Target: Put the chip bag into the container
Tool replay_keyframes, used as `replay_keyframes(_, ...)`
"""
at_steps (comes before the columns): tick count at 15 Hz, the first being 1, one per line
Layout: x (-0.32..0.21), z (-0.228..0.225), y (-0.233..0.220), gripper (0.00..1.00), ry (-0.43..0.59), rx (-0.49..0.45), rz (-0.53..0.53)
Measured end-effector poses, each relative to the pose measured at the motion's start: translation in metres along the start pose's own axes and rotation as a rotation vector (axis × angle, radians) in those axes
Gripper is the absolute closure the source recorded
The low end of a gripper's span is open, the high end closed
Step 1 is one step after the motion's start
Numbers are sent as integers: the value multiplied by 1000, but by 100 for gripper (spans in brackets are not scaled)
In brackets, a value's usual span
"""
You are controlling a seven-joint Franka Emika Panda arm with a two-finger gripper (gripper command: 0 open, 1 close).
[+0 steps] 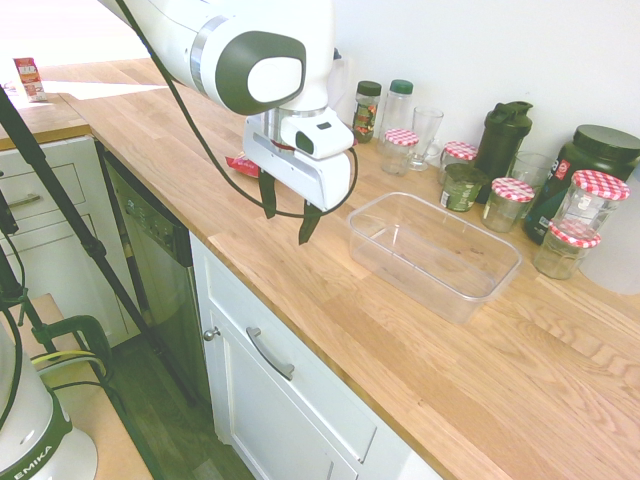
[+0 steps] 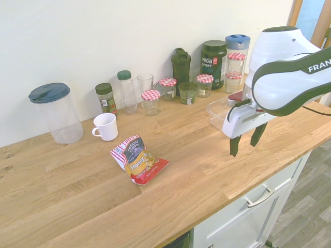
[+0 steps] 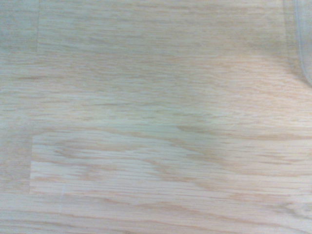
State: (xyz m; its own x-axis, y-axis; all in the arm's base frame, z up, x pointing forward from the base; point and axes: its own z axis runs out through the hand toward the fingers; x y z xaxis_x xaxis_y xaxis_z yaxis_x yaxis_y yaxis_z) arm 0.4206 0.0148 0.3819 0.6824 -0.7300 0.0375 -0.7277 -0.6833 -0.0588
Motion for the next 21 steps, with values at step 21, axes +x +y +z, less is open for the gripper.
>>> replay_keyframes(21,-207,31,-167,0,468,-175,-353)
